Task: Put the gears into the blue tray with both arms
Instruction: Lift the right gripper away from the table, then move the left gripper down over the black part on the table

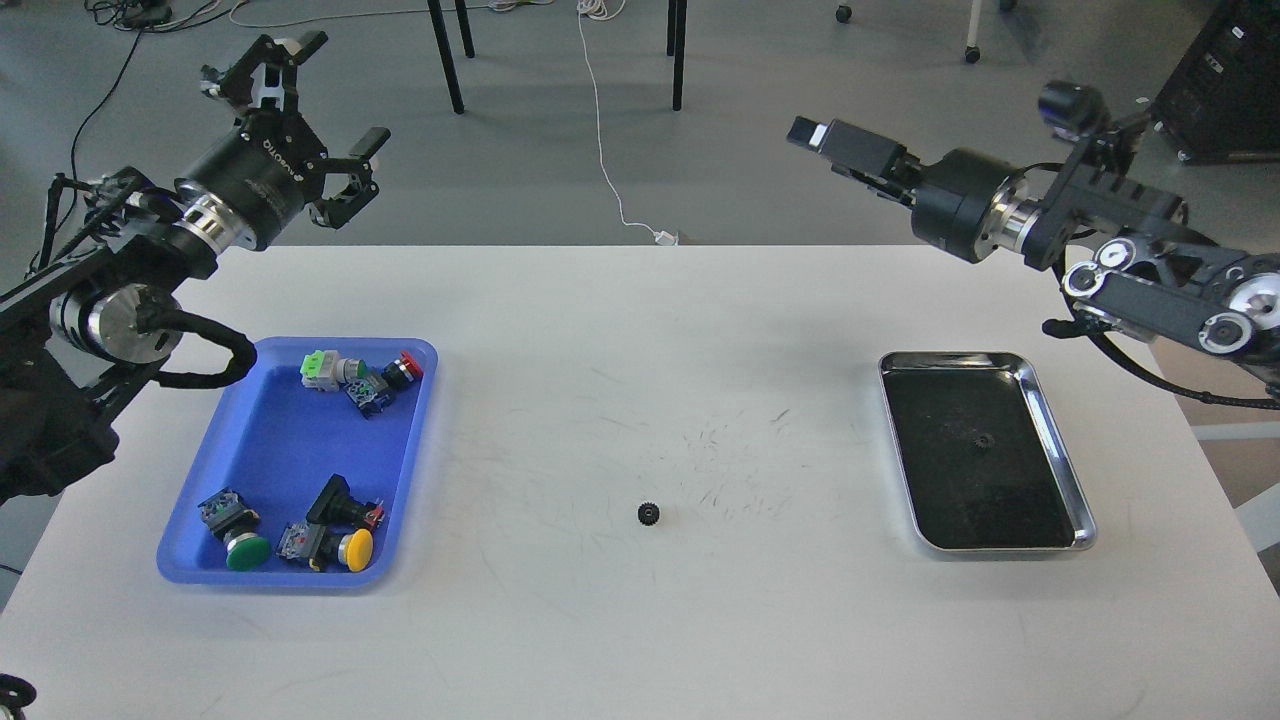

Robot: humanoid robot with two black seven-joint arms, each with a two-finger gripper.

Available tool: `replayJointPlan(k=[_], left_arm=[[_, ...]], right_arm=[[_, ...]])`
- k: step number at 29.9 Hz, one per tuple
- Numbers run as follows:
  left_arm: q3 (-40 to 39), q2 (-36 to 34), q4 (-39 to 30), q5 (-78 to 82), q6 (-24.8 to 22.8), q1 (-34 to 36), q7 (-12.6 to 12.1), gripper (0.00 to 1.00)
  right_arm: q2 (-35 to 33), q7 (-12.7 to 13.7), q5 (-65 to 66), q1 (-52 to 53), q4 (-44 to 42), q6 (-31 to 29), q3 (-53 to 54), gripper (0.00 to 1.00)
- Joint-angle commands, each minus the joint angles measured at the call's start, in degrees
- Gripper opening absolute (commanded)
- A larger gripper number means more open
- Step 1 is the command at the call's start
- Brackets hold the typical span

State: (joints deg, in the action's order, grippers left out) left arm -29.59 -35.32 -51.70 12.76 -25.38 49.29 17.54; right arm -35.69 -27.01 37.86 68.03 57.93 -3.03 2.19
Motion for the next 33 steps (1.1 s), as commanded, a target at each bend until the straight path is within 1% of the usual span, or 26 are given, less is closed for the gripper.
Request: replayJointPlan(k=[1, 6, 10, 14, 17, 19, 22, 23, 25, 27, 29, 31, 33], left_arm=[[-0.11, -2.99, -8.22, 16.38, 0.15, 0.02, 0.13, 0.98], [-0.12, -4.76, -20.18, 30.81, 0.68, 1.69, -0.05, 0.98], [-0.12, -4.05, -24.67, 45.21, 0.68, 1.52, 0.04, 0.98], [0.23, -2.56, -31.51, 59.98, 0.68, 0.55, 0.13, 0.98], [2.95, -1.51, -35.21, 70.17, 0.77, 0.2, 0.13, 0.97], [4.89, 0.33, -35.58, 76.6, 0.86, 0.28, 0.13, 0.97], [7.43, 3.32, -35.4, 87.93, 1.12, -0.15, 0.22, 0.94], [8.4, 4.55, -35.4, 91.01, 1.73, -0.24, 0.22, 0.94], [11.73, 7.8, -34.88, 97.17, 4.44, -0.24, 0.22, 0.92], [15.68, 10.61, -32.78, 102.26, 6.82, -0.24, 0.22, 0.91], [19.03, 12.64, -30.14, 107.54, 7.8, -0.24, 0.13, 0.88], [21.41, 13.96, -29.34, 112.24, 7.89, -0.68, 0.13, 0.84], [21.59, 14.4, -28.9, 112.24, 7.89, -2.52, -0.05, 0.75]], right_arm=[[-3.76, 0.29, -9.62, -4.73, -0.01, -5.3, 8.78, 0.95], [-7.89, 0.47, -22.45, -10.71, 1.83, -11.9, 16.08, 0.95], [-9.13, 0.47, -36.15, -15.1, 2.01, -14.19, 19.42, 0.95], [-11.23, 0.99, -49.17, -19.41, 2.01, -16.82, 21.71, 0.98], [-12.21, 1.17, -55.95, -23.45, 1.93, -19.28, 22.24, 0.98], [-12.21, 1.08, -57.63, -25.83, 1.58, -21.13, 22.33, 0.98], [-12.21, 0.73, -58.25, -29.52, 1.22, -23.07, 23.12, 0.98], [-12.03, 0.64, -58.68, -30.49, 1.4, -23.33, 23.56, 0.98], [-11.33, 0.38, -59.74, -32.86, 2.1, -24.47, 24.43, 0.98], [-10.46, -0.32, -60.27, -34.44, 3.33, -24.97, 25.49, 0.98], [-10.1, -0.99, -60.45, -36.37, 4.91, -24.97, 26.37, 0.98], [-10.1, -0.99, -60.45, -38.22, 6.4, -24.97, 27.6, 0.98], [-10.36, -0.99, -60.45, -40.59, 7.55, -24.97, 28.74, 0.98]])
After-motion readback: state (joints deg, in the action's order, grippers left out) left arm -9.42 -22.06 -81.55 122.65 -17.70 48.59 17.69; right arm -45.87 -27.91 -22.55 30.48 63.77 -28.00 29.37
